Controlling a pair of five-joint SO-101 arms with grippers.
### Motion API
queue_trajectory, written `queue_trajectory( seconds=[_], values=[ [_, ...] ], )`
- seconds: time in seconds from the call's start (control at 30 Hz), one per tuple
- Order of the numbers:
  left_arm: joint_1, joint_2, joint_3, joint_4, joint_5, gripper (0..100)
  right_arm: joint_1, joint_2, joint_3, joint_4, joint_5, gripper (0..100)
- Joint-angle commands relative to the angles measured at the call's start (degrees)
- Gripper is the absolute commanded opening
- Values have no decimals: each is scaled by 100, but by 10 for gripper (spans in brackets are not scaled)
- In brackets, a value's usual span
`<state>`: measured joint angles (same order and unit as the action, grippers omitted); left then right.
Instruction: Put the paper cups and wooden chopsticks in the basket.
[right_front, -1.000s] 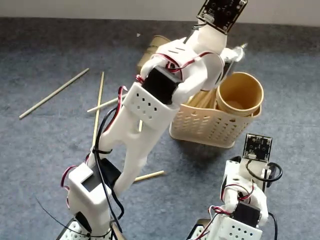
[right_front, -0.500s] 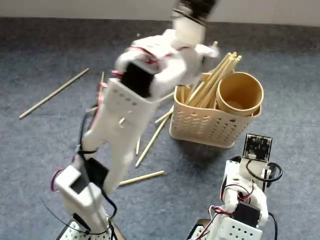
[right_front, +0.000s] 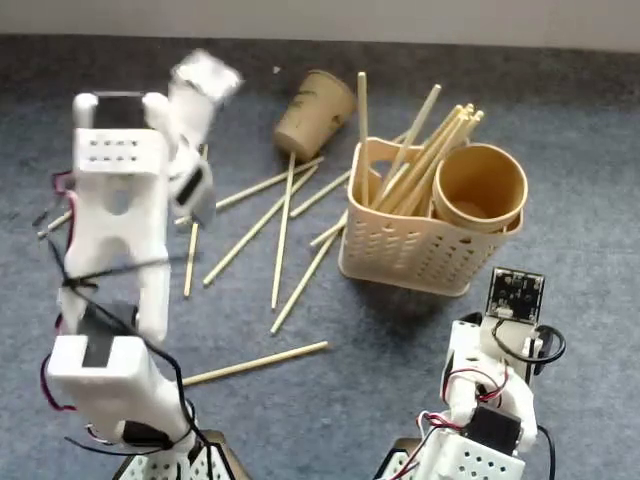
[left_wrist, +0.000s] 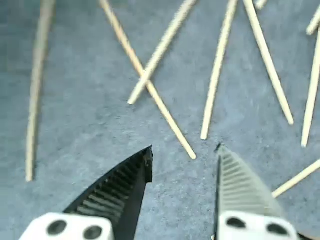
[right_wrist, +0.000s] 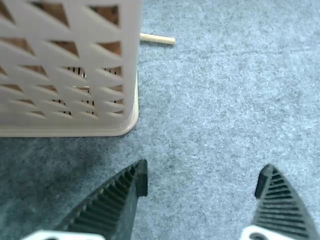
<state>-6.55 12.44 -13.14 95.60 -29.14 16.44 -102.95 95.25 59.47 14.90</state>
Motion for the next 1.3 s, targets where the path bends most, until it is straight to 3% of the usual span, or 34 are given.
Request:
queue_trajectory(
  seconds=[0.0,0.17,0.4,0.63,1.03,1.27],
  values=[
    [259,277,374,-519,-237,259,-48,-31,470,-119,88,336],
    [857,646,374,-1099,-132,263,-48,-31,470,-127,88,336],
    [1552,804,409,-2277,844,262,-48,-31,470,-127,88,336],
    [1745,1710,418,-2980,1407,261,-48,-31,470,-110,88,336],
    [1086,2255,-163,-2989,1415,259,-40,-31,470,-101,88,336],
    [1262,2237,-180,-2681,1398,259,-40,-31,470,-119,88,336]
  ],
)
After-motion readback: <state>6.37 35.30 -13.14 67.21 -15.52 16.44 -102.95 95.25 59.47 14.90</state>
